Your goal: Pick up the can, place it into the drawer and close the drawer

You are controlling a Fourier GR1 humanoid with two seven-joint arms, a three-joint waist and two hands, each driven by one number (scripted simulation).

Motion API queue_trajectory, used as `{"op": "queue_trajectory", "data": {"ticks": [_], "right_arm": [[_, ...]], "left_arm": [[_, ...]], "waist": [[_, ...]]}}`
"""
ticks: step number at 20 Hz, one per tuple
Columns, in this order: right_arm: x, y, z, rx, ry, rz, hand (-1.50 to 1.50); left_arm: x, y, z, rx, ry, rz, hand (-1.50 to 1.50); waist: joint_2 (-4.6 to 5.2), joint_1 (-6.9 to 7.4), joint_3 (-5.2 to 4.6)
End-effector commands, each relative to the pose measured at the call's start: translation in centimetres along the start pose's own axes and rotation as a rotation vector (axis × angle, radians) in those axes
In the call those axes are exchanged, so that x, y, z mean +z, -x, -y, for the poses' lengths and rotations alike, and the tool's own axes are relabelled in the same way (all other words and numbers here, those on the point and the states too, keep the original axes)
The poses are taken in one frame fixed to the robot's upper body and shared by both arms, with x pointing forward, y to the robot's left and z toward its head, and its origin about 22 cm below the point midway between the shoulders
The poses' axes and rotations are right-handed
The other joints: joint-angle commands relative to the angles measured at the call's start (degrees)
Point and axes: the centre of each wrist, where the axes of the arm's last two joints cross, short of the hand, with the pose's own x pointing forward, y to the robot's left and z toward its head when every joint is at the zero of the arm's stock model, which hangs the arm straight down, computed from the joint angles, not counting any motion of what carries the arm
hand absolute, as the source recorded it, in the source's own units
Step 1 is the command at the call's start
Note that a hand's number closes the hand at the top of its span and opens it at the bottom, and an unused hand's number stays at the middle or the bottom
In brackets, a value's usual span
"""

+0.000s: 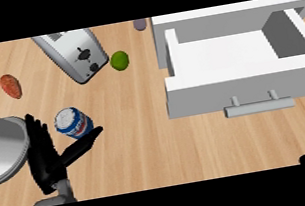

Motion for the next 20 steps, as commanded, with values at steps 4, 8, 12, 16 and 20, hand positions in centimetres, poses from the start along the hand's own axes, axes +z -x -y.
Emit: {"op": "queue_trajectory", "data": {"ticks": [4,8,12,16,20], "right_arm": [[0.0,-0.4,-0.6,0.008,0.011,0.001,-1.5],[1.3,-1.3,-1.5,-0.002,0.016,-0.001,-1.5],[0.2,-2.2,0.0,0.007,0.02,0.013,-1.5],[1.2,-1.5,-1.8,0.022,-0.002,0.002,-1.5],[0.2,-2.4,0.1,0.007,0.009,0.006,-1.5]], "left_arm": [[-1.4,3.8,-0.1,0.027,-0.037,-0.033,-1.5],[-1.1,7.5,-1.0,0.012,-0.028,-0.049,-1.5],[-1.6,8.1,-0.5,0.022,-0.04,-0.057,-1.5],[-2.2,7.2,0.9,0.016,-0.06,-0.073,-1.5],[-4.8,10.1,-2.1,0.036,-0.068,-0.073,-1.5]], "waist": [[0.02,0.02,0.0],[0.06,-0.12,-0.03],[0.03,-0.02,-0.01],[-0.01,0.01,0.01],[0.12,-0.27,-0.03]]}}
